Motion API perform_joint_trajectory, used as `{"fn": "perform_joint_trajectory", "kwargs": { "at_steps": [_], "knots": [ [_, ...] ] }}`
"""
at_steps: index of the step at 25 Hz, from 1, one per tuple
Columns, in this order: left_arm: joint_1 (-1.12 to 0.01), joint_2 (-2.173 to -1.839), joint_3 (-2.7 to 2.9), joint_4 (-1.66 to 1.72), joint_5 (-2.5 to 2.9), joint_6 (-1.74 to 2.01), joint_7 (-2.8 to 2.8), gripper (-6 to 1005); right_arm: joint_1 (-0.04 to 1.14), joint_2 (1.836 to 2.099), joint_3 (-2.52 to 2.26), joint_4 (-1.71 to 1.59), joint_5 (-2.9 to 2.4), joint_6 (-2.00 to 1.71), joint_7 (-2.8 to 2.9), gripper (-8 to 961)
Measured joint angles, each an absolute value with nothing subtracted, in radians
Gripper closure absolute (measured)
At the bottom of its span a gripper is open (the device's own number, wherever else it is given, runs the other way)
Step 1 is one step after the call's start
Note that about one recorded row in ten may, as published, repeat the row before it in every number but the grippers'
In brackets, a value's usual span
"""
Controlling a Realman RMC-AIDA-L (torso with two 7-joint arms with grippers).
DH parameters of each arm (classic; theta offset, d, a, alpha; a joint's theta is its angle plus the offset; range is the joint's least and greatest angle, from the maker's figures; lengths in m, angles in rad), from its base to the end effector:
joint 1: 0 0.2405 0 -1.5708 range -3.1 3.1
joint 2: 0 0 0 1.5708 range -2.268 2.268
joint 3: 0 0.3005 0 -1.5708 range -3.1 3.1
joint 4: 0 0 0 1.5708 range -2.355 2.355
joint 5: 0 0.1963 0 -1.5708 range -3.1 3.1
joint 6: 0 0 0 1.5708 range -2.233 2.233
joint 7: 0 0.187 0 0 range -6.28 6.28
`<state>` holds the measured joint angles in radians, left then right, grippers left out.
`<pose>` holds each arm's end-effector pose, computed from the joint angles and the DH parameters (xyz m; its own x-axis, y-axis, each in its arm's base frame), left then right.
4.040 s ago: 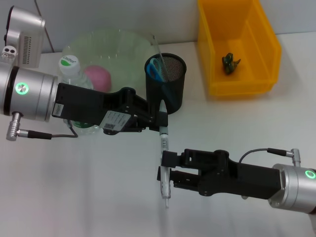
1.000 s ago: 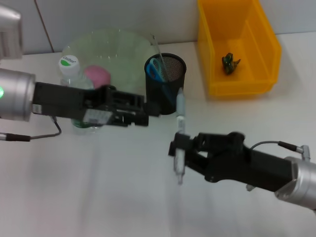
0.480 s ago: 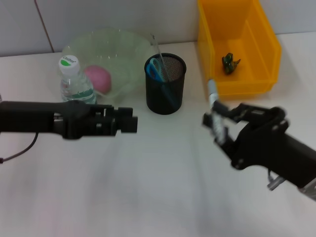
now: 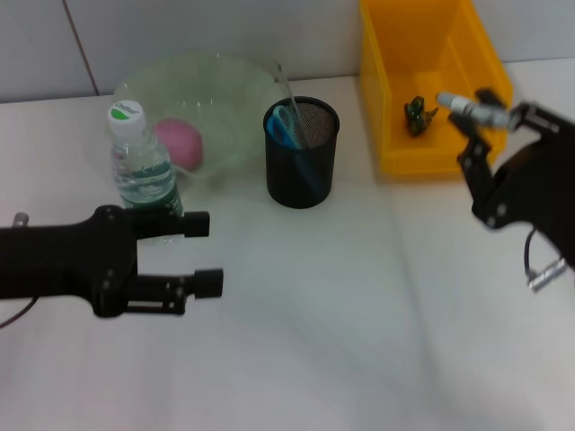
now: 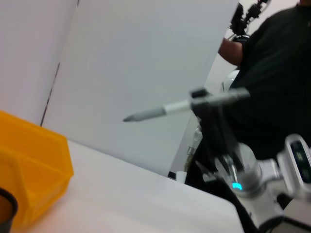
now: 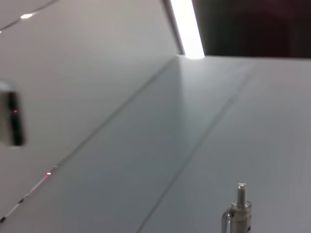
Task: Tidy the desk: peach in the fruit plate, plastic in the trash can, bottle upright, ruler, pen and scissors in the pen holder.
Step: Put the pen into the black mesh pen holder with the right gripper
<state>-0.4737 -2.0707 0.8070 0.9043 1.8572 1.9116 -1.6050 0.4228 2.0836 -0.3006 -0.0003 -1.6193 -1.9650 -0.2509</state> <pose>-0.2219 0.3055 -0.0240 0.7751 0.3306 0.5385 0.3163 -0.9407 0.1224 0.2447 0.2880 -0.0194 0.5799 0.7375 -0.3462 -0.1403 -0.3282 -0.9341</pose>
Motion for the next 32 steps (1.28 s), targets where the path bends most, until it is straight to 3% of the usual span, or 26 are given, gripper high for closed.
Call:
{"fn": "perform_joint_trajectory", "kwargs": {
  "at_steps": [10,14,18,32],
  "knots": [
    [-0.415,-2.073,0.808,0.784,1.745,1.864,-1.264,153,0.540,2.081,-0.211,-0.034,-1.618,-1.813,0.193,718],
    [-0.415,-2.073,0.808,0.784,1.745,1.864,-1.264,153,0.583,2.081,-0.214,-0.068,-1.618,-1.746,0.353,714],
    [-0.409,-2.078,0.878,0.597,1.639,1.674,-0.910,153,0.606,2.081,-0.221,-0.105,-1.623,-1.716,0.469,710],
    [-0.350,-2.077,1.068,0.579,1.458,1.492,-0.785,154,0.678,2.081,-0.343,-0.210,-1.631,-1.478,0.756,697]
  ]
}}
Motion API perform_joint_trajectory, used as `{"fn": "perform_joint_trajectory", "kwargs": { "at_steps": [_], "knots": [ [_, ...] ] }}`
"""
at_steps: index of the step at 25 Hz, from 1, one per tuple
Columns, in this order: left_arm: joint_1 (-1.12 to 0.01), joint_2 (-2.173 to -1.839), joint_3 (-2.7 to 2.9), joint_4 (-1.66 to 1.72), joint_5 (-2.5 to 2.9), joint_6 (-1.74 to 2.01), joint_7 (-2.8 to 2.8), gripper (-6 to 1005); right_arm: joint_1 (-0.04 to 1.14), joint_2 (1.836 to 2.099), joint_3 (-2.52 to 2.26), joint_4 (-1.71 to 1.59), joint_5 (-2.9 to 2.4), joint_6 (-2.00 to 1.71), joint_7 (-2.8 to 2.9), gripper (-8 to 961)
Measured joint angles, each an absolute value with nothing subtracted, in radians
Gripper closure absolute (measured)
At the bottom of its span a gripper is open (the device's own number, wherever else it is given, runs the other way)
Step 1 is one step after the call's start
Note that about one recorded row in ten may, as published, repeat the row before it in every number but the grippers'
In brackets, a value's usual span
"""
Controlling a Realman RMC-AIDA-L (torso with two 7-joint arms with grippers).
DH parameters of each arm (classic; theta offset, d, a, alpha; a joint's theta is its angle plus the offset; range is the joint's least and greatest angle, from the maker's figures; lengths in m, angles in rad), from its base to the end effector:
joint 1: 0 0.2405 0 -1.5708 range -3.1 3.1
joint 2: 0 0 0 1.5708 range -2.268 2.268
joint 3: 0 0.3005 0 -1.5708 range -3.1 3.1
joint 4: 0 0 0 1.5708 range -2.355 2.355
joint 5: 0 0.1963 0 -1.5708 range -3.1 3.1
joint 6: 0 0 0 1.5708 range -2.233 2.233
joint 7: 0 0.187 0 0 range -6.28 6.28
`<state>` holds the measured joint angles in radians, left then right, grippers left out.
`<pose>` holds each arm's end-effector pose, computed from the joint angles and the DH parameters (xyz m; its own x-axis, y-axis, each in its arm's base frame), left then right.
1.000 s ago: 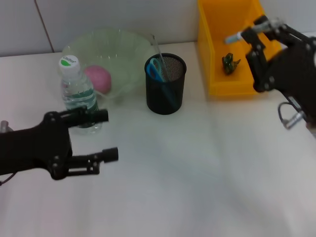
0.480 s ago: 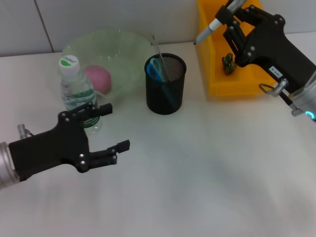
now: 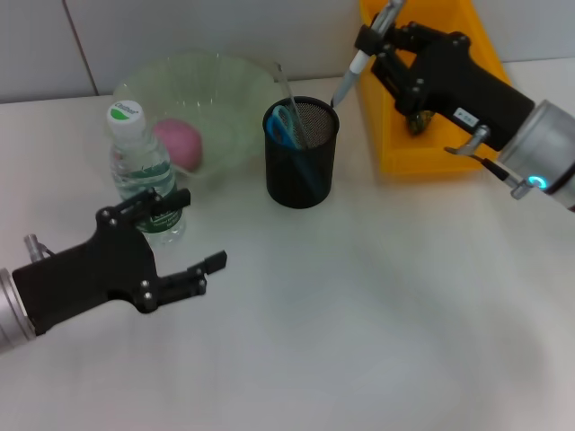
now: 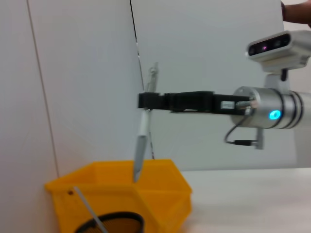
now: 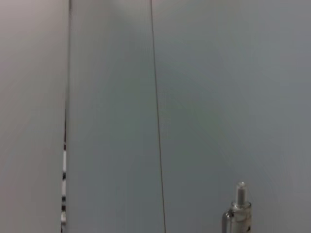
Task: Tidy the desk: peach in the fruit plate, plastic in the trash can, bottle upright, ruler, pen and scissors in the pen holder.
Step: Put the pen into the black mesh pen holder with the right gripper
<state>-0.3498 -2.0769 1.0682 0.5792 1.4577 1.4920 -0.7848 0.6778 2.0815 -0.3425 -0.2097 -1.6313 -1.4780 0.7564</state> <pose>-0.2673 0.3166 -0.0711 0.8066 -0.1138 0.5800 0.1689 -0.8960 -0.4107 0.2192 0.4156 -0.0366 0.5795 0.1128 -0.8071 -0.4917 -0.7414 -0.4567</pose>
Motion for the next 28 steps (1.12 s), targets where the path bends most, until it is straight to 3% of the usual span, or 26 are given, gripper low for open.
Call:
{"fn": "perform_joint_trajectory", "kwargs": {
  "at_steps": [28],
  "knots": [
    [-0.329,-2.065,1.158,0.619,1.479,1.508,-0.933,153,0.782,2.084,-0.541,-0.213,-1.632,-1.167,0.859,669]
  ]
}}
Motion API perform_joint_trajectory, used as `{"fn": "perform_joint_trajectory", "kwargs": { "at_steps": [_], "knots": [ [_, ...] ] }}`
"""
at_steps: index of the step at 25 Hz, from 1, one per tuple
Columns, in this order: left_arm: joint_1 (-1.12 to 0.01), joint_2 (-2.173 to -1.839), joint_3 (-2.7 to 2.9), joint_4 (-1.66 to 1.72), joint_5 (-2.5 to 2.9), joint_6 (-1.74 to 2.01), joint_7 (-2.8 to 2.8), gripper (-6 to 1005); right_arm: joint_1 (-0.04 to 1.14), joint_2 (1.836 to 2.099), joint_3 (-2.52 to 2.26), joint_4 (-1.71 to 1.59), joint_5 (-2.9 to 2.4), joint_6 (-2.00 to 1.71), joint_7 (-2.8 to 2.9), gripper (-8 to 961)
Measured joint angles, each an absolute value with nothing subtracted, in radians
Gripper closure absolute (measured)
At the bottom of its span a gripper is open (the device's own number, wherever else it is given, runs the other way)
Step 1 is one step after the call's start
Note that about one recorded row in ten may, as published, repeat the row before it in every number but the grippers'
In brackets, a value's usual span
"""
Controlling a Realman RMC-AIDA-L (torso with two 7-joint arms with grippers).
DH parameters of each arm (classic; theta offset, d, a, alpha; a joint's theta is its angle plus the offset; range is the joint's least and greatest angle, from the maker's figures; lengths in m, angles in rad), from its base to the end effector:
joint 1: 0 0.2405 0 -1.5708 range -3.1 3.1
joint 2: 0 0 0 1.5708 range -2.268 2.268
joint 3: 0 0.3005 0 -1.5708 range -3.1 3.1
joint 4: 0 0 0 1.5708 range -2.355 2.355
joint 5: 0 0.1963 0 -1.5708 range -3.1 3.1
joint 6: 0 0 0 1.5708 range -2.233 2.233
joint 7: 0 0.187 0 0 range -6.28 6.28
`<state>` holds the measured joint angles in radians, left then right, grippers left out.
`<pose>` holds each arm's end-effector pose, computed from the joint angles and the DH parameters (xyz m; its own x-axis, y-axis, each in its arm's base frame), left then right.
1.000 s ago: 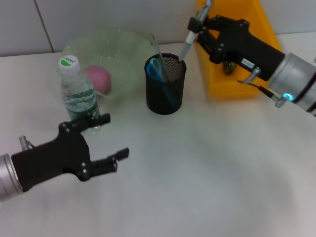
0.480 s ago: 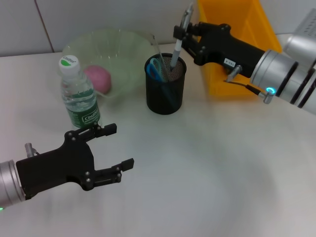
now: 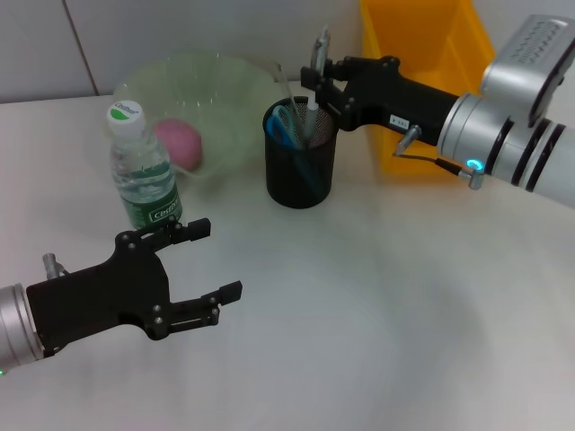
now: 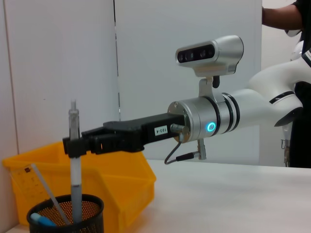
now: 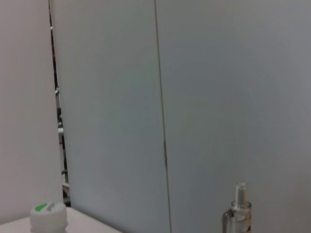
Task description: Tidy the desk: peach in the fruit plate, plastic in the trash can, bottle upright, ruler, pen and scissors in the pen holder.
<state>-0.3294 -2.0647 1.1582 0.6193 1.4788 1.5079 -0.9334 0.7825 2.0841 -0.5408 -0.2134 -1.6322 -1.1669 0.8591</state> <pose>-0.2671 0.3005 -0.0799 0.8079 0.0081 0.5893 0.2066 -0.9404 -0.2703 0.2124 0.4526 -0.0796 0.7350 -0.0679 -0.6746 -0.4824 -0.7515 -0.4500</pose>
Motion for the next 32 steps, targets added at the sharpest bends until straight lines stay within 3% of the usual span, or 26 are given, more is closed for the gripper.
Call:
{"fn": "perform_joint_trajectory", "kwargs": {
  "at_steps": [28,32],
  "knots": [
    [-0.328,-2.065,1.167,0.622,1.479,1.507,-0.969,155,0.740,2.086,-0.597,-0.220,-1.583,-1.167,0.877,642],
    [-0.323,-2.059,1.168,0.660,1.490,1.521,-1.039,155,0.672,2.080,-0.605,-0.287,-1.561,-1.288,0.974,452]
  ]
}}
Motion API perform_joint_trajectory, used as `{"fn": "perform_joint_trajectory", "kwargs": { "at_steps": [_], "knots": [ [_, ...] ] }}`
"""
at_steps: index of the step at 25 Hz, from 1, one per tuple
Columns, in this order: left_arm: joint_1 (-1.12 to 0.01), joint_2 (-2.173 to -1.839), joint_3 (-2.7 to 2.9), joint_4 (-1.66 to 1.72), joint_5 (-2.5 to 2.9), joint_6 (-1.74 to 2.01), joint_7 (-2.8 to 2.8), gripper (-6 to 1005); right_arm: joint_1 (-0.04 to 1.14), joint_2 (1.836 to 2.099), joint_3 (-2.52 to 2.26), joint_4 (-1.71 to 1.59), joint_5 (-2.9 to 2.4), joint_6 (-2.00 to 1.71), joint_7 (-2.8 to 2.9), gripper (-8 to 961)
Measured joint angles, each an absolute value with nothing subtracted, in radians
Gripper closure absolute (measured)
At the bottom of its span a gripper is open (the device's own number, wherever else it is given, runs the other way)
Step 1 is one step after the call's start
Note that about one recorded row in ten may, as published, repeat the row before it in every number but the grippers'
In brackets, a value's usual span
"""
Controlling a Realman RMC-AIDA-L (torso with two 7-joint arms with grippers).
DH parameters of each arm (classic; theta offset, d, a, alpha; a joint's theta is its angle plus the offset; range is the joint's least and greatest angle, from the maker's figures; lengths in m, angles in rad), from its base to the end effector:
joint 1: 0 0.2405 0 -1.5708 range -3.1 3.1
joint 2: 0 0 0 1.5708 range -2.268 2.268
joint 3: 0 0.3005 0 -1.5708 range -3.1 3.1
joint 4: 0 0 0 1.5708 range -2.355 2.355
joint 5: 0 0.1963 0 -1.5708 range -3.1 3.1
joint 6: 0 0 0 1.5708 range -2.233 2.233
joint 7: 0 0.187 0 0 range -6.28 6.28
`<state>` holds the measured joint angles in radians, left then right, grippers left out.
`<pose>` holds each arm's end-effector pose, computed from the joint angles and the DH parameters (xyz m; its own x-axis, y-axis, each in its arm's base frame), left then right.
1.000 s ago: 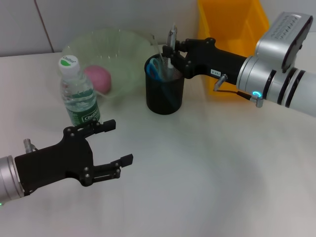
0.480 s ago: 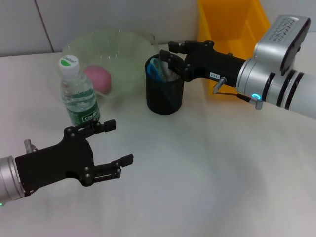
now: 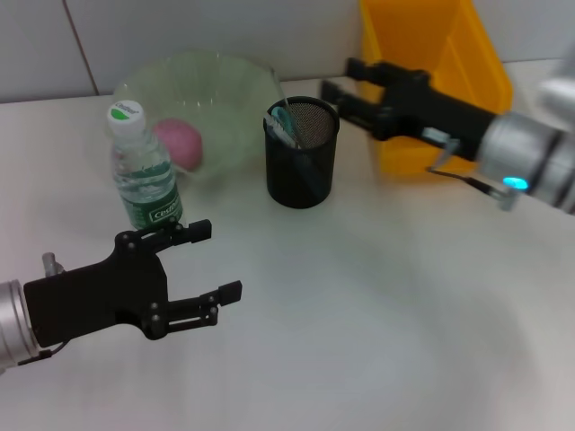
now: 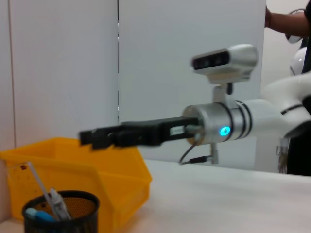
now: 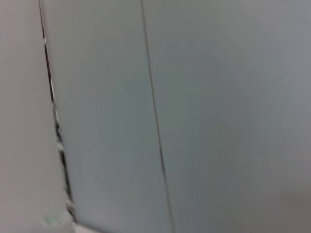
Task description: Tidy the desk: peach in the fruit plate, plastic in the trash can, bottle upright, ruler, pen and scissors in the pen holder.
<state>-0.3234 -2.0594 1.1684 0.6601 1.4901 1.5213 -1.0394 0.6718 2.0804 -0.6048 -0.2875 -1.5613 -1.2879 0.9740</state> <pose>-0.2641 0.2993 -0.0760 0.7968 0.0736 0.5997 0.2473 -0.9454 -0.2125 0.2340 0.4272 -0.0595 0.6483 -0.1072 -0.7538 -0.5539 -0.7457 -0.3703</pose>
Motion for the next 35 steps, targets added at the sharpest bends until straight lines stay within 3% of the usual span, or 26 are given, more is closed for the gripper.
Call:
{"fn": "perform_joint_trajectory", "kwargs": {
  "at_steps": [7,15,18,28,35],
  "knots": [
    [-0.319,-2.053,1.156,0.807,1.617,1.586,-1.280,155,0.478,2.069,-0.695,-0.537,-1.585,-1.487,1.284,285],
    [-0.348,-2.009,1.160,0.809,1.637,1.631,-1.405,153,0.456,1.944,-0.693,-0.530,-1.864,-1.699,1.411,130],
    [-0.358,-2.006,1.157,0.805,1.664,1.643,-1.431,154,0.457,1.927,-0.692,-0.530,-1.932,-1.739,1.429,131],
    [-0.397,-2.023,1.154,0.795,1.740,1.631,-1.441,153,0.468,1.930,-0.691,-0.538,-2.034,-1.723,1.442,134],
    [-0.432,-2.033,1.153,0.790,1.777,1.613,-1.447,153,0.478,1.949,-0.699,-0.539,-2.037,-1.723,1.440,134]
  ]
}}
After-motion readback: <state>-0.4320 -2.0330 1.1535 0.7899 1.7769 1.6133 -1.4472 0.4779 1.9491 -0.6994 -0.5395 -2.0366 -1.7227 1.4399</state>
